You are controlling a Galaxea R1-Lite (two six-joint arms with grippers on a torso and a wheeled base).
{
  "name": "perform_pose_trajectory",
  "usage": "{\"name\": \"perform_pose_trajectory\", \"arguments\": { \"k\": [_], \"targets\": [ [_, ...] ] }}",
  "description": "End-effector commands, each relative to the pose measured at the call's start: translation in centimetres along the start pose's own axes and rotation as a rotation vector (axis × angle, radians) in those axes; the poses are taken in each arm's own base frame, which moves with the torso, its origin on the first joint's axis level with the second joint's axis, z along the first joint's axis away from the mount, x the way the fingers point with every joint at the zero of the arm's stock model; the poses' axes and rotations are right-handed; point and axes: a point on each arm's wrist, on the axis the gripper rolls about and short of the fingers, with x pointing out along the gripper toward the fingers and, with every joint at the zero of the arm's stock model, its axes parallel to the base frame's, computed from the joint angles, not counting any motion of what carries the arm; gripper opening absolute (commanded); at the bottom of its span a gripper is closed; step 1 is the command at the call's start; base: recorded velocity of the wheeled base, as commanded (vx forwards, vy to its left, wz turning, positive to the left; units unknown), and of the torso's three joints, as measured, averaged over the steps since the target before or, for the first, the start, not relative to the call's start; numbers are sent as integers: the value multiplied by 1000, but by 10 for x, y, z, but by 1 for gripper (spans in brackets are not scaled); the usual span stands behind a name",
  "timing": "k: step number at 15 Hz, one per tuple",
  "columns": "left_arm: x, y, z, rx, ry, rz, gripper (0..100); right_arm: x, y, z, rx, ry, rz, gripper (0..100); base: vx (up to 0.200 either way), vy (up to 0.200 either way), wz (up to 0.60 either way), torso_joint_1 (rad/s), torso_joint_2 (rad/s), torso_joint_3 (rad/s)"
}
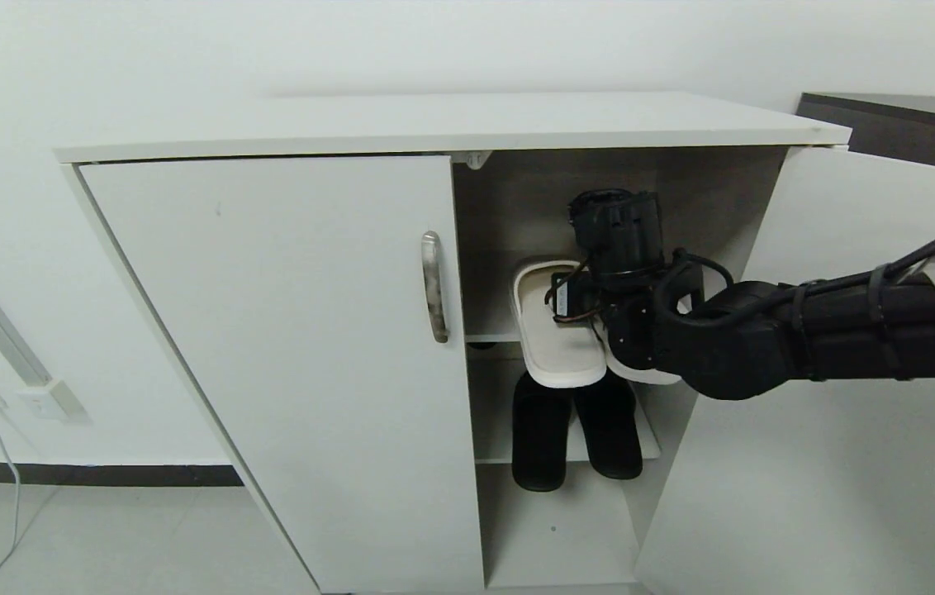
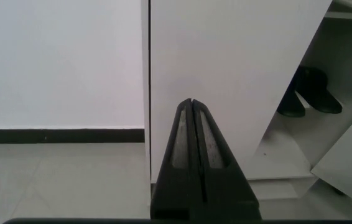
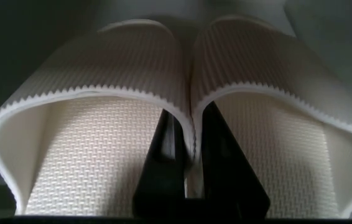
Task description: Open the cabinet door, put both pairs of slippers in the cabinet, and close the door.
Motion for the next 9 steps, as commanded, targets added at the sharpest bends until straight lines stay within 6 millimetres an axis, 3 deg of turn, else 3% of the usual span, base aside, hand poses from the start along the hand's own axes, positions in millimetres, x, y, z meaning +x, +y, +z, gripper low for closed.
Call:
{"name": "perform_pose_trajectory", "arguments": {
  "k": [1,9],
  "targets": [
    [0,0,0,0,1,0,0,14,2,-1,6,-1,-15,0,0,0,0,0,0,0],
    [0,0,0,0,1,2,0,37,4,16,17,-4,-9,0,0,0,0,0,0,0]
  ]
}}
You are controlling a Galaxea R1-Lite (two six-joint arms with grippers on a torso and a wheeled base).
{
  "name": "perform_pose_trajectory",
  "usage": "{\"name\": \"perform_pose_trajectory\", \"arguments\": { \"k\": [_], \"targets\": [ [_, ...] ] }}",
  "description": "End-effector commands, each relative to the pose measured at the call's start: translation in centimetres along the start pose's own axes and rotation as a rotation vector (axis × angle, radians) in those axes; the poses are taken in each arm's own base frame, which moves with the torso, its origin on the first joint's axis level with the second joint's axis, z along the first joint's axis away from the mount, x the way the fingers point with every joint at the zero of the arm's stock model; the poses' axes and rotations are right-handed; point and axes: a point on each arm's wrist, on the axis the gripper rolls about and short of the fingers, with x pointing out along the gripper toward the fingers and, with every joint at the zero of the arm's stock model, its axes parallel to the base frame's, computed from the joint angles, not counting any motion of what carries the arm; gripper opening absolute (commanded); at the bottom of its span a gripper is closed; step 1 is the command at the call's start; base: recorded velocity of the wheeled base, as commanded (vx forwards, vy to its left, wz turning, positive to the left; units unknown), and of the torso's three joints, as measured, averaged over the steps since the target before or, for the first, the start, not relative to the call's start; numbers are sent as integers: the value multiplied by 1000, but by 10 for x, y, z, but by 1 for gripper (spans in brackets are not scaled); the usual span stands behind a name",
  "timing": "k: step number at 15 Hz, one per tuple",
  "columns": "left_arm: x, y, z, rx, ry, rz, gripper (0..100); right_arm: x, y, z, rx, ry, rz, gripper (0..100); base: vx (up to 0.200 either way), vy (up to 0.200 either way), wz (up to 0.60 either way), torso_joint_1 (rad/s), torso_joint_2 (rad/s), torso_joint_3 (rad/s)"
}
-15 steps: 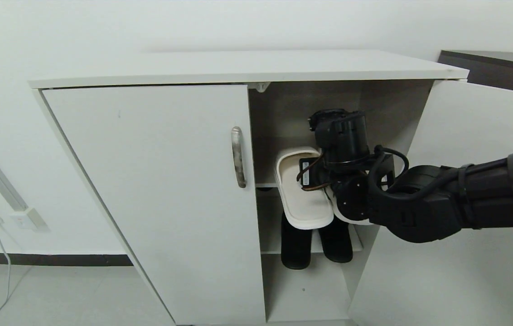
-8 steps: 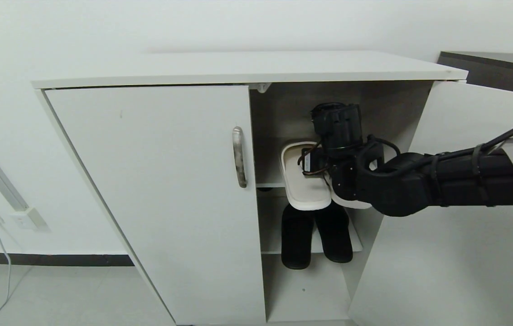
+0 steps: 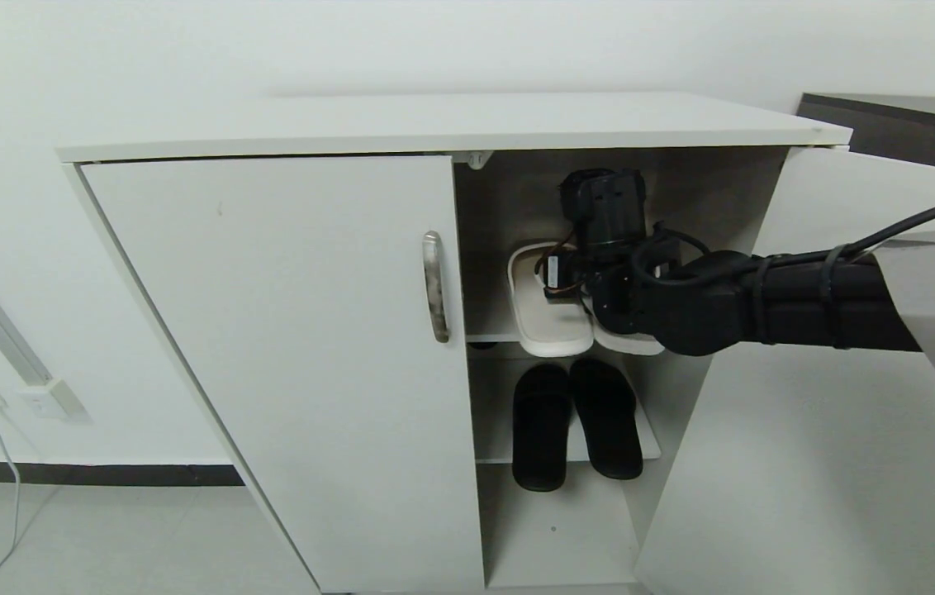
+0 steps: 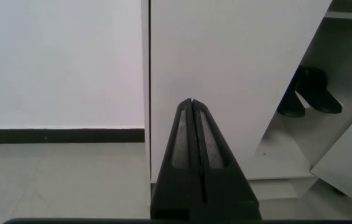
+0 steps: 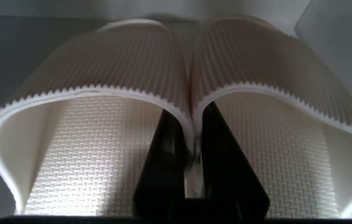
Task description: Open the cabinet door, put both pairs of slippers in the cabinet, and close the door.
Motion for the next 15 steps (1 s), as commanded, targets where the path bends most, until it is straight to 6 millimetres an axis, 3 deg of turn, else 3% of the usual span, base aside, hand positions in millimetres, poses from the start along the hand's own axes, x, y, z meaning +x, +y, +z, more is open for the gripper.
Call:
{"name": "perform_pose_trajectory", "arguments": {
  "k": [1,15],
  "targets": [
    [0,0,0,0,1,1,0,7,2,-3,1,0,-4,0,0,0,0,0,0,0],
    [0,0,0,-6,0,13,0,16,4,-13,-17,17,-1,0,0,0,0,0,0,0]
  ]
}}
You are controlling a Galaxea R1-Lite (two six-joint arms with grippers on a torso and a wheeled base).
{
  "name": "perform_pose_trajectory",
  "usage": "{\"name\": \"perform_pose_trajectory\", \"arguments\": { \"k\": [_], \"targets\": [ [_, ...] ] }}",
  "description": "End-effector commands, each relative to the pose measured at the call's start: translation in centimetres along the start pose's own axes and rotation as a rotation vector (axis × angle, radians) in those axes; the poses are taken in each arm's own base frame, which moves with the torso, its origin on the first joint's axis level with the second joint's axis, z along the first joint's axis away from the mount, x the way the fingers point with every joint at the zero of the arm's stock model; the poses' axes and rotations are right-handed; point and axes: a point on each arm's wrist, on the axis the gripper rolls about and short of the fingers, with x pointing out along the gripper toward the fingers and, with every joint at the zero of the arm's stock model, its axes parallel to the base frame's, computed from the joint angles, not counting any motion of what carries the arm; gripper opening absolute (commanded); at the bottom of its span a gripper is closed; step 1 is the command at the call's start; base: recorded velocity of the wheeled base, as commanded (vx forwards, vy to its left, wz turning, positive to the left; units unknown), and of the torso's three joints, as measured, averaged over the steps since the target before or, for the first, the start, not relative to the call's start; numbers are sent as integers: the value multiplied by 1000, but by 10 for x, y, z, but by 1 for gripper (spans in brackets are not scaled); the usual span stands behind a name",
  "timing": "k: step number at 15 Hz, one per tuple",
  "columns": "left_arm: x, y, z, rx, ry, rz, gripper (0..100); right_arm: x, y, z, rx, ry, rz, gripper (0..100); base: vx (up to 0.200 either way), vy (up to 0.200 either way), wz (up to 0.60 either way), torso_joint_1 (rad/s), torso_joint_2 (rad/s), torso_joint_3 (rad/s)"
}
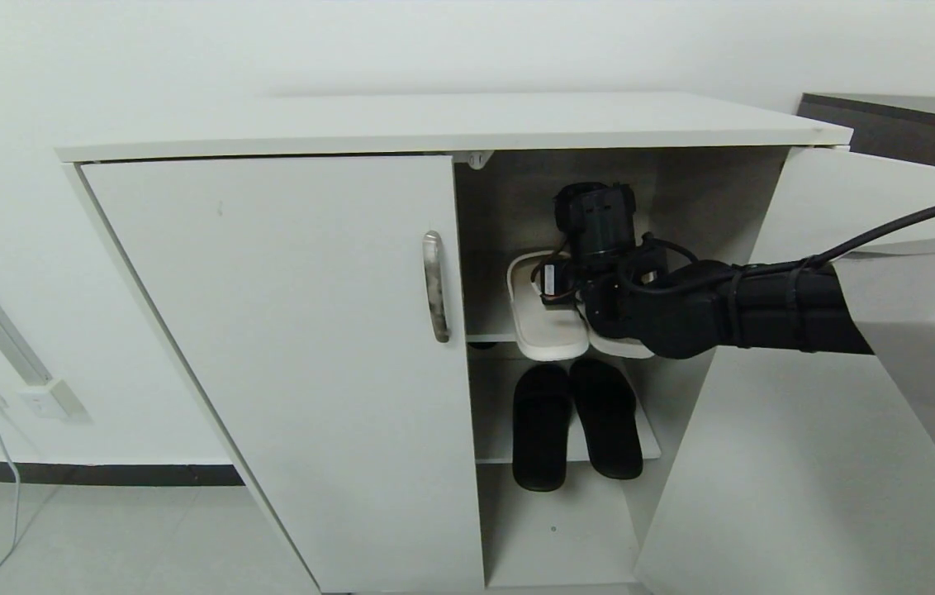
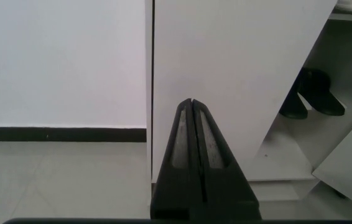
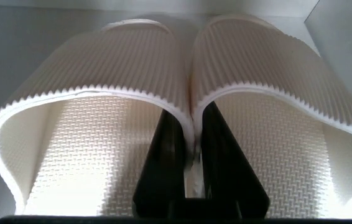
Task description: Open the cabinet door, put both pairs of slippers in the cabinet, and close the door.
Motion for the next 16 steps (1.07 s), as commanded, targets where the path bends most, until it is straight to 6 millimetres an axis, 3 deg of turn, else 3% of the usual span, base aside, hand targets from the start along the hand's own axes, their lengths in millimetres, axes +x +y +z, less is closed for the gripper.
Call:
{"name": "perform_pose_trajectory", "arguments": {
  "k": [1,3,4,9,12,16],
  "targets": [
    [0,0,0,-1,1,1,0,1,1,-2,0,1,-2,0,0,0,0,0,0,0],
    [0,0,0,-1,1,1,0,1,1,-2,0,1,-2,0,0,0,0,0,0,0],
    [0,0,0,-1,1,1,0,1,1,-2,-1,3,-1,100,0,0,0,0,0,0],
    [0,0,0,-2,1,1,0,-13,-3,-5,-19,27,4,100,0,0,0,0,0,0],
    [0,0,0,-2,1,1,0,-35,-7,-4,-27,38,19,100,0,0,0,0,0,0],
    [0,0,0,-2,1,-1,0,-79,-4,-3,-22,-2,93,100,0,0,0,0,0,0]
  ]
}}
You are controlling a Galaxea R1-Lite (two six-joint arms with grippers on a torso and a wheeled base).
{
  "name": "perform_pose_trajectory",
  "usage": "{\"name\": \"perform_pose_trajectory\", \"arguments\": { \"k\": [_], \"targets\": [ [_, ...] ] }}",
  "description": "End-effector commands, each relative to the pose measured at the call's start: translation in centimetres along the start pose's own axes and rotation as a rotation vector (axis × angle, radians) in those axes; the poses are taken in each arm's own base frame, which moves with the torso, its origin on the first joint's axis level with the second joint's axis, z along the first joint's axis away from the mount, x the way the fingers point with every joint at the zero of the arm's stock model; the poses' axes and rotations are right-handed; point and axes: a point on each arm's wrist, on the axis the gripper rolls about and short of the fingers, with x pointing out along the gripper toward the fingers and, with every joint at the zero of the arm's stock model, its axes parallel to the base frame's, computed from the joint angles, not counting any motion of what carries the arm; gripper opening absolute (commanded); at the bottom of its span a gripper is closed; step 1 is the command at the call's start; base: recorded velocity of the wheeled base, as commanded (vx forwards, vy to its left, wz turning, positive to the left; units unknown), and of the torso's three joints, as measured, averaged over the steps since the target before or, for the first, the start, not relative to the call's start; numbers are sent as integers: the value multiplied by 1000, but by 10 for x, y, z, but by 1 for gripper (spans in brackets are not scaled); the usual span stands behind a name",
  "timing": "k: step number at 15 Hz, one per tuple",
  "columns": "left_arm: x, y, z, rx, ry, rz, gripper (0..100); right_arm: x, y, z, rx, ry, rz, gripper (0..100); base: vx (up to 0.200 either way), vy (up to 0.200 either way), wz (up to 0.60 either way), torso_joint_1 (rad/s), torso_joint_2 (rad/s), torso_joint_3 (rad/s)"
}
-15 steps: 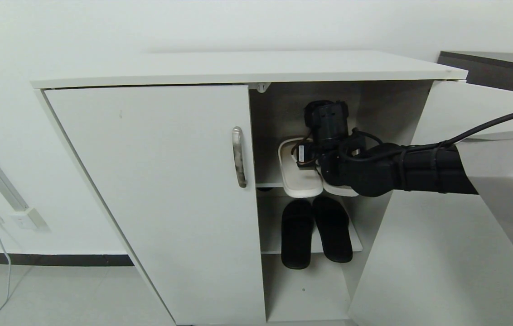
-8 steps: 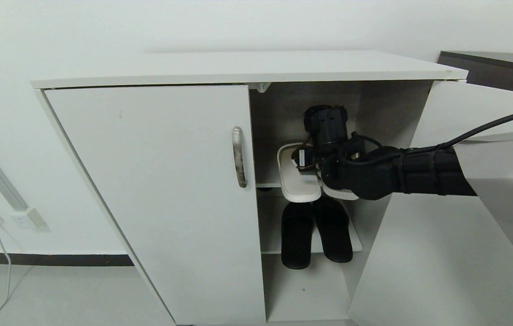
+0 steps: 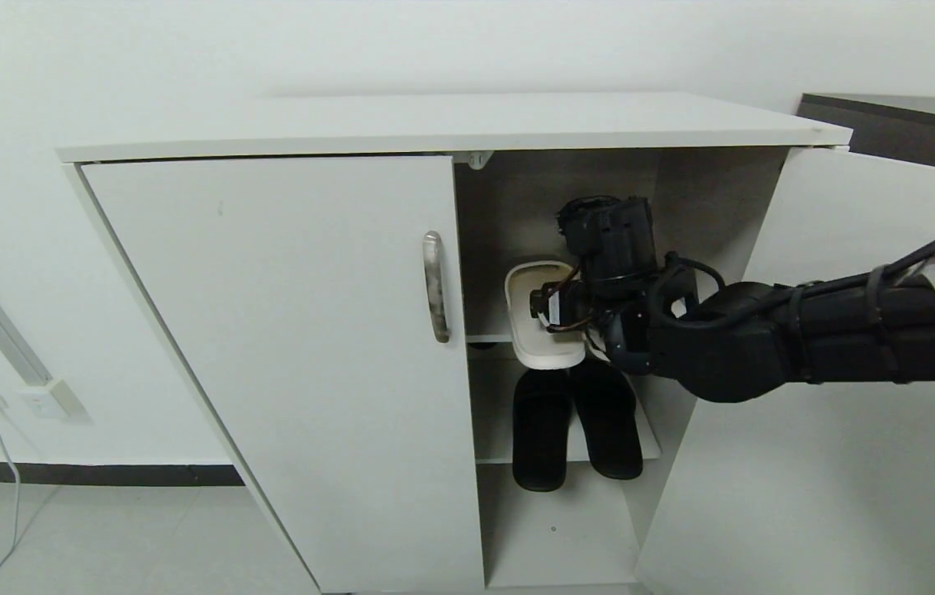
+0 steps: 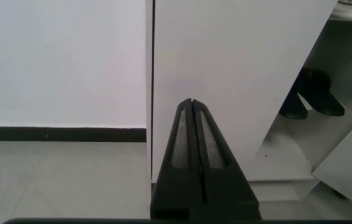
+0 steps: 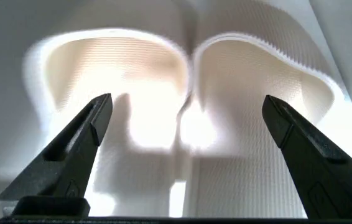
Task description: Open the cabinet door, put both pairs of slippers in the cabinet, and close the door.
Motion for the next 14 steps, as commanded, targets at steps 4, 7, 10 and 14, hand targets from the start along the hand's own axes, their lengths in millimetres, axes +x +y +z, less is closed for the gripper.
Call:
{"name": "perform_pose_trajectory", "arguments": {
  "k": [4,7,10,14],
  "targets": [
    [0,0,0,0,1,1,0,-74,-7,-2,6,-48,127,100,0,0,0,0,0,0],
    [0,0,0,-2,1,-1,0,-100,-19,-18,-9,-32,215,100,0,0,0,0,0,0],
    [0,0,0,-2,1,-1,0,-110,-25,-36,-20,4,288,0,0,0,0,0,0,0],
    [0,0,0,-3,1,-1,0,-95,-23,-65,-41,32,279,0,0,0,0,0,0,0]
  ]
}}
